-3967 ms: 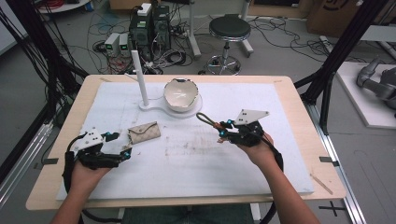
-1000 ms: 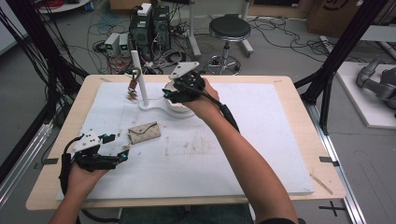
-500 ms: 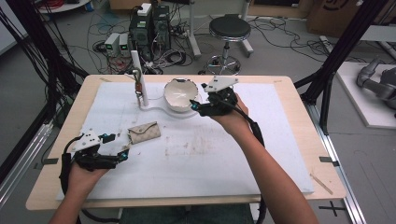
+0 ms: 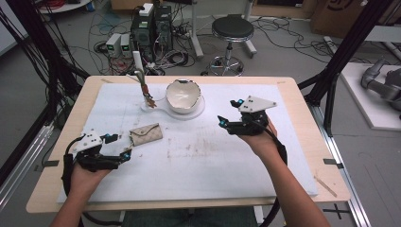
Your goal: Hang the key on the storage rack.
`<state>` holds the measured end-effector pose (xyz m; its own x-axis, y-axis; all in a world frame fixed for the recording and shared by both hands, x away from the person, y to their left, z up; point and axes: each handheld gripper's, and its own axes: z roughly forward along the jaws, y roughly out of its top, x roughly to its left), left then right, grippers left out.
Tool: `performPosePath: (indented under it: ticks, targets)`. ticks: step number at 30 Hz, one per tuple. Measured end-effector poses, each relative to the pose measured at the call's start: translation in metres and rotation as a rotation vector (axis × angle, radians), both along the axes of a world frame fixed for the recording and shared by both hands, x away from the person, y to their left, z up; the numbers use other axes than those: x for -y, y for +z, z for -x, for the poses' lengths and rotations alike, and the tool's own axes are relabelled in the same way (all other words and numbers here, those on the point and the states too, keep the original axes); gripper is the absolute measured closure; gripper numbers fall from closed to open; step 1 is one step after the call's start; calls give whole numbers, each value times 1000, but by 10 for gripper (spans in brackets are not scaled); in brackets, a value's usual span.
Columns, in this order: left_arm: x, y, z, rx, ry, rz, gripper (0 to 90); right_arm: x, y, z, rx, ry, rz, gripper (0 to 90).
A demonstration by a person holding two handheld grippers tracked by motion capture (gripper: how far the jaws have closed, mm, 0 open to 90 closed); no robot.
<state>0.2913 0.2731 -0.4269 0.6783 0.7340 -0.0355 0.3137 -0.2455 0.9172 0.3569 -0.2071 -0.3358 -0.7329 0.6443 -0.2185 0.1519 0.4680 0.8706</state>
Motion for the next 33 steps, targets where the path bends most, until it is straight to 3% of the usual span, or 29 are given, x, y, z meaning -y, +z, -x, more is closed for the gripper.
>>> performPosePath:
  ticks: [3, 18, 24, 33]
  targets:
    - [0, 0, 0, 1, 1, 7, 171, 12, -7, 6, 12, -13, -10, 296]
    - [1, 0, -1, 9, -1, 12, 171, 57, -44, 26, -38, -111, -85, 231]
    - [0, 0, -2, 12, -4, 13, 170, 70, -59, 31, -66, -127, -91, 210]
    - [3, 1, -7, 12, -9, 17, 170, 76, -61, 33, -68, -139, -97, 205]
